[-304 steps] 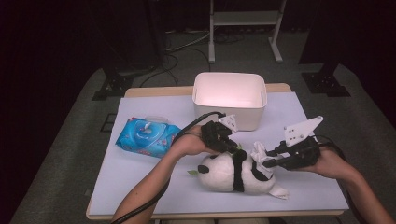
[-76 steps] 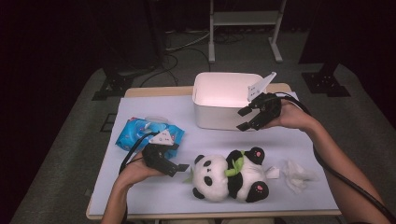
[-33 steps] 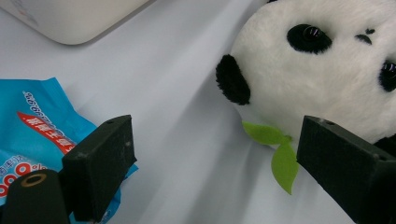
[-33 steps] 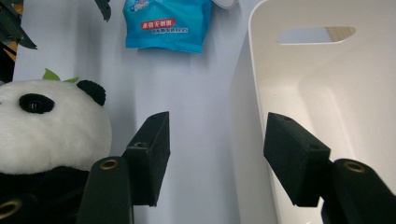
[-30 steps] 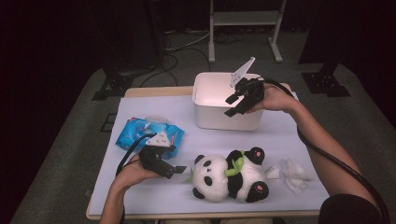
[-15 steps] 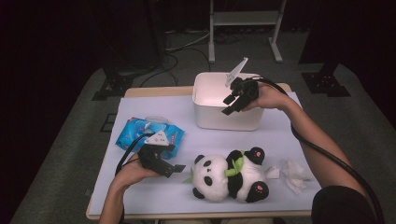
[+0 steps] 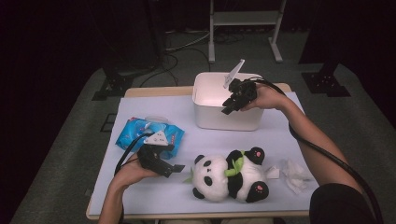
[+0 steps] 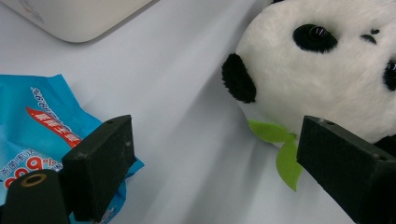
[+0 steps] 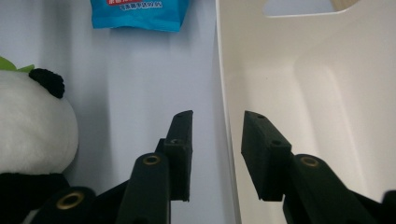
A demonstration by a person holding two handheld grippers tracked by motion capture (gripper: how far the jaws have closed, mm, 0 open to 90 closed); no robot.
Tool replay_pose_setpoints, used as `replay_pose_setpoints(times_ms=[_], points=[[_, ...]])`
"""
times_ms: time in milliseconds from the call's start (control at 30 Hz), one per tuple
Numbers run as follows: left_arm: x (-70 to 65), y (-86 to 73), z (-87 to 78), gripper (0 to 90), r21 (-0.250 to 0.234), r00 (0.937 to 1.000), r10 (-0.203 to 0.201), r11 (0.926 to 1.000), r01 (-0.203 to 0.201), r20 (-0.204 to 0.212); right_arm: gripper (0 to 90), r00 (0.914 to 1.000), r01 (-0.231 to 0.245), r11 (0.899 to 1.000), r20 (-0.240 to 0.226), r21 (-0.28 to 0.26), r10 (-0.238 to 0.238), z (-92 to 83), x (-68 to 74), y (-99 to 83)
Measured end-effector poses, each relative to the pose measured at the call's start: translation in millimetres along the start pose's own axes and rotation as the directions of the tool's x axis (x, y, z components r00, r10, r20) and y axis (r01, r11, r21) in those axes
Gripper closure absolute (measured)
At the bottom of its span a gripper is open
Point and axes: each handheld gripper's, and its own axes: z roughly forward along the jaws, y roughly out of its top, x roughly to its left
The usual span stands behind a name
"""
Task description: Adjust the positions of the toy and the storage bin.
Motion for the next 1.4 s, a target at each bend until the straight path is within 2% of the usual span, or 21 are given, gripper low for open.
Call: replay_pose_setpoints(times_ms=[167, 500, 900, 1400], points=[[0.1, -0.7, 0.2, 10.7, 0.001, 1.0, 0.0, 1.0, 0.0, 0.001, 72.6, 1.0, -0.005, 1.0, -0.006, 0.019, 0.005, 5.3, 0.1, -1.7], [-0.6, -0.9, 1.8, 10.8, 0.007, 1.0, -0.002, 1.0, 0.001, 0.005, 84.9, 0.9998, -0.005, 1.0, 0.02, 0.024, 0.005, 6.8, 0.1, -2.6], [0.3, -1.5, 1.0, 10.7, -0.003, 1.0, -0.006, 1.0, 0.006, 0.007, 86.3, 0.9998, 0.017, 1.0, -0.008, 0.021, -0.017, 6.4, 4.7, -2.8], [-1.2, 0.8, 0.8, 10.7, -0.004, 0.9999, 0.008, 1.0, -0.008, 0.008, 86.3, 0.9978, 0.055, 0.998, -0.038, 0.014, -0.054, 3.6, 29.8, -7.8]])
